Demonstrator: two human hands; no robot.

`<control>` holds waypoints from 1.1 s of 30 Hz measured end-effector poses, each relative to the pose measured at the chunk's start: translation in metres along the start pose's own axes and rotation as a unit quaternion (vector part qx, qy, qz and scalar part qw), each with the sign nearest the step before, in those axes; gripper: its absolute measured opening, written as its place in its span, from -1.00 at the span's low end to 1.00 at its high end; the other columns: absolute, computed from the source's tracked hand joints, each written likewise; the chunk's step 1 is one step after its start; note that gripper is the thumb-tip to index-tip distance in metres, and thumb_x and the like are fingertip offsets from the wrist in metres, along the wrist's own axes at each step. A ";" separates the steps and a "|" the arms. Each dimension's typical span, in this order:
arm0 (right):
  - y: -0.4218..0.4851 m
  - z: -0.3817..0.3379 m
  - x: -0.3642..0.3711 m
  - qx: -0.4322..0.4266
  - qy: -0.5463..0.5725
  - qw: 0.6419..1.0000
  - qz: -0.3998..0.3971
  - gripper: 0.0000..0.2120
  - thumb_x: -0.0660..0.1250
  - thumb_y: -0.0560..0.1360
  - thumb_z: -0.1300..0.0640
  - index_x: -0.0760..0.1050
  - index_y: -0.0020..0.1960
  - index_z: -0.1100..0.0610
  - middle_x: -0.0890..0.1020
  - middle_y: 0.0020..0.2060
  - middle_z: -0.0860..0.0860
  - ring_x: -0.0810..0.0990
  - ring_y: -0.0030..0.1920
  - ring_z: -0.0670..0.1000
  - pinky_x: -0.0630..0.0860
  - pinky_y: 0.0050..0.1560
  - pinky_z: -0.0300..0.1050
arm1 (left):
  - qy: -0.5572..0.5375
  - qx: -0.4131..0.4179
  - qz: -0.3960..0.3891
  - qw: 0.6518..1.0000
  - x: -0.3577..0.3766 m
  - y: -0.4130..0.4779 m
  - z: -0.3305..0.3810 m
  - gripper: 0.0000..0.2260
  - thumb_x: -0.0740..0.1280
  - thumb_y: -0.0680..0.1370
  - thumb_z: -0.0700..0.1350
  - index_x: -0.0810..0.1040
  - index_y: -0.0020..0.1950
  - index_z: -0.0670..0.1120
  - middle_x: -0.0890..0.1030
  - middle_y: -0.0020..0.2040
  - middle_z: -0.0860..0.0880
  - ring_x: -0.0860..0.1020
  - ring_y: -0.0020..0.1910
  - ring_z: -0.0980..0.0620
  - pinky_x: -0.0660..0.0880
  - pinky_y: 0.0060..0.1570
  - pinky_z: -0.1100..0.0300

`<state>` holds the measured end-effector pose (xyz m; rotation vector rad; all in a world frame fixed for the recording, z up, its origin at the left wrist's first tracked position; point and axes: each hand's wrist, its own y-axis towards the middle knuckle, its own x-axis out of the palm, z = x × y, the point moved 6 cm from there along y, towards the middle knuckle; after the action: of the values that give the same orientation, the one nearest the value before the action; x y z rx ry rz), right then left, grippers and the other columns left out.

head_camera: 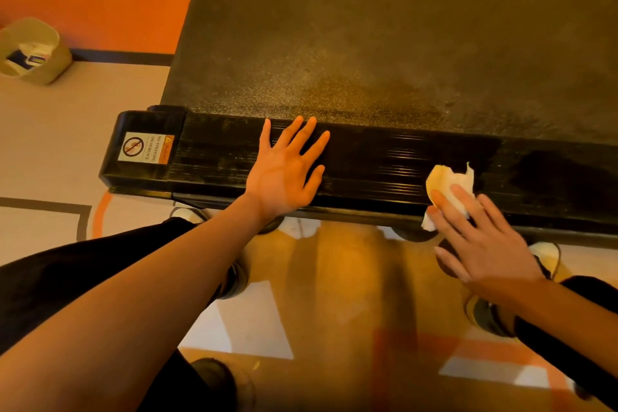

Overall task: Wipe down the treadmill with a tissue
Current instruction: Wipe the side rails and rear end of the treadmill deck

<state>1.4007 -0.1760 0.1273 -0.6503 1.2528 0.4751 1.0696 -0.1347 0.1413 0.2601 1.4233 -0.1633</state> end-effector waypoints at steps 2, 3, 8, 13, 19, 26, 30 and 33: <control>0.010 -0.014 -0.005 0.011 0.016 1.000 0.007 -0.30 -0.05 0.66 -0.24 0.24 0.62 0.19 0.11 0.65 0.18 0.02 0.65 0.30 0.06 0.60 0.33 | 0.001 -0.001 -0.002 1.000 0.001 0.000 0.000 -0.46 0.06 0.69 0.15 0.30 0.64 -0.01 0.24 0.65 -0.15 0.15 0.64 -0.18 0.02 0.50 -0.48; 0.022 -0.033 -0.012 0.008 0.026 0.999 0.023 -0.30 -0.02 0.65 -0.24 0.22 0.63 0.18 0.09 0.66 0.18 0.01 0.65 0.32 0.04 0.60 0.33 | 0.000 -0.001 -0.004 1.000 0.001 0.000 0.000 -0.47 0.07 0.69 0.15 0.30 0.64 -0.01 0.24 0.65 -0.15 0.15 0.64 -0.18 0.02 0.50 -0.48; 0.091 -0.132 -0.034 -0.012 0.098 0.993 0.057 -0.30 -0.13 0.68 -0.30 -0.05 0.69 0.07 -0.03 0.68 0.11 -0.13 0.67 0.25 0.02 0.62 0.29 | -0.002 -0.007 -0.019 1.000 -0.001 0.000 -0.001 -0.45 0.04 0.68 0.17 0.30 0.63 -0.01 0.25 0.64 -0.15 0.14 0.65 -0.18 -0.01 0.52 -0.45; 0.049 -0.063 -0.015 -0.038 0.051 0.997 0.049 -0.31 0.02 0.69 -0.25 0.02 0.69 0.08 0.01 0.69 0.09 -0.05 0.68 0.17 0.02 0.63 0.25 | -0.001 -0.006 -0.023 1.000 -0.003 0.001 0.001 -0.44 0.05 0.67 0.17 0.31 0.63 -0.03 0.25 0.64 -0.15 0.15 0.64 -0.19 0.01 0.51 -0.46; -0.014 0.023 0.005 0.067 0.050 0.996 -0.007 -0.26 -0.14 0.68 -0.29 0.15 0.65 0.20 0.02 0.68 0.15 -0.03 0.67 0.22 0.03 0.62 0.31 | -0.002 -0.007 -0.020 1.000 -0.003 0.001 0.002 -0.44 0.05 0.67 0.16 0.31 0.63 -0.04 0.25 0.64 -0.16 0.15 0.64 -0.19 0.00 0.52 -0.46; 0.084 -0.114 -0.037 0.064 0.169 0.981 0.065 -0.24 -0.16 0.67 -0.35 0.01 0.69 0.11 -0.01 0.68 0.12 -0.13 0.68 0.17 -0.06 0.65 0.22 | 0.001 -0.015 -0.028 1.000 -0.004 0.000 0.003 -0.44 0.04 0.68 0.16 0.31 0.63 -0.03 0.24 0.65 -0.14 0.15 0.65 -0.17 0.02 0.52 -0.44; 0.081 -0.098 -0.040 0.025 0.166 0.983 0.068 -0.24 -0.15 0.68 -0.34 0.05 0.69 0.13 0.05 0.68 0.11 -0.06 0.68 0.10 0.00 0.64 0.19 | -0.002 -0.012 -0.026 1.000 -0.004 0.001 0.003 -0.45 0.06 0.67 0.15 0.32 0.63 -0.03 0.25 0.64 -0.14 0.17 0.64 -0.18 0.03 0.51 -0.44; 0.045 -0.032 -0.023 0.084 0.157 0.982 0.058 -0.25 -0.06 0.68 -0.31 0.09 0.68 0.16 0.11 0.67 0.13 -0.02 0.68 0.10 0.02 0.64 0.23 | -0.003 -0.008 -0.023 1.000 -0.004 0.001 0.003 -0.44 0.04 0.68 0.16 0.31 0.63 -0.03 0.24 0.65 -0.15 0.16 0.64 -0.18 0.02 0.52 -0.44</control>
<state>1.3421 -0.1645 0.1359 -0.5237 1.6168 0.3665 1.0718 -0.1347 0.1453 0.2133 1.4255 -0.1893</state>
